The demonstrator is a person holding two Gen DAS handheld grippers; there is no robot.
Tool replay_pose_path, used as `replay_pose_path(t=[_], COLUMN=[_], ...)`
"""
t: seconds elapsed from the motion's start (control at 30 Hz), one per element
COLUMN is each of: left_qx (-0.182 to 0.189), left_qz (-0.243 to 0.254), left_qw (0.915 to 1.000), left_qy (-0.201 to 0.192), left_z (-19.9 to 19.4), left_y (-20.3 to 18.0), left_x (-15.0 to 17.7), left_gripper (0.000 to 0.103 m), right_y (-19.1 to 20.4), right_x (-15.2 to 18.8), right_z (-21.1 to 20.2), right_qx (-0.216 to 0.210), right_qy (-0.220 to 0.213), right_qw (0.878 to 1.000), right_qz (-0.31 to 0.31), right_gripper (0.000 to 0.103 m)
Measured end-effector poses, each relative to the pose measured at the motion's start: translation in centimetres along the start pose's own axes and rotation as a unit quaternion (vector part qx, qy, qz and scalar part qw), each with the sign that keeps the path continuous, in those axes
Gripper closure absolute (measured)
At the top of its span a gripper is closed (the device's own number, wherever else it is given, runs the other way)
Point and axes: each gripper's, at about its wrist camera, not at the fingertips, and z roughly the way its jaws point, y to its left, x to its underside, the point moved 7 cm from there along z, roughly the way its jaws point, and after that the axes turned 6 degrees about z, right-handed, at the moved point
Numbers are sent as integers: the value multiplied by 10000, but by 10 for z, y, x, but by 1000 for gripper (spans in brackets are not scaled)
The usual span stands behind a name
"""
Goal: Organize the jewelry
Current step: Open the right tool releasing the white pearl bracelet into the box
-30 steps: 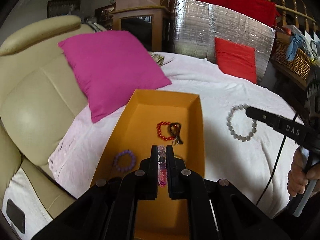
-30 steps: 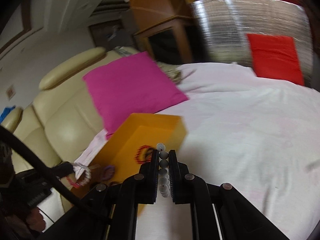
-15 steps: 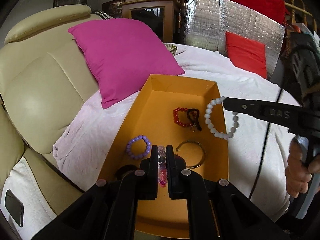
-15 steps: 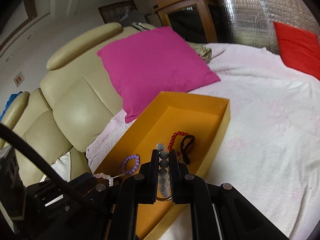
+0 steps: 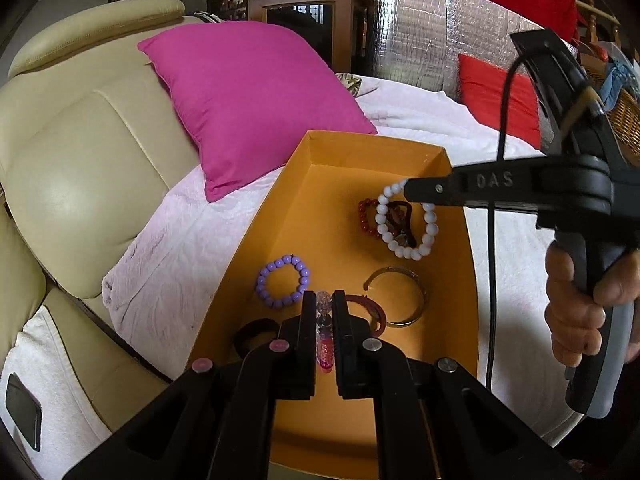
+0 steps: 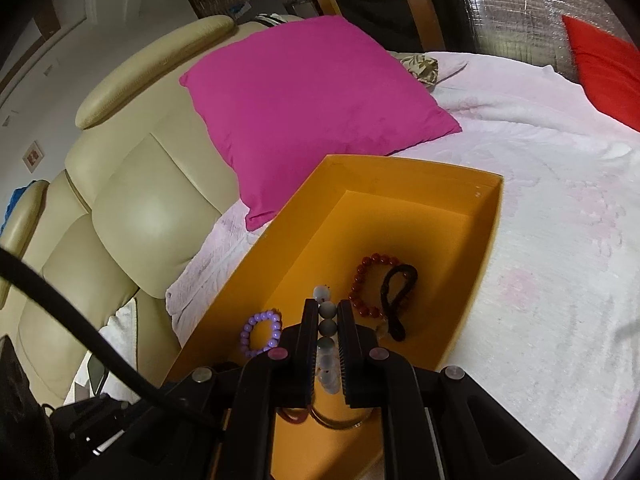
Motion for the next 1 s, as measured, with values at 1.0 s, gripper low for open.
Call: replay_pose_path(t=[1.0], left_qx=[94], left_qz=[44], left_qw=[9988], left_qy=[480], left_z=[37], left_y=[-7], left_x=[24], left_gripper=[96], right_y=[13], right_x=[-10], right_z=[69], right_qx=[273], right_qy=[505], right_qw=[9983], right_qz=[24], right_gripper=[93])
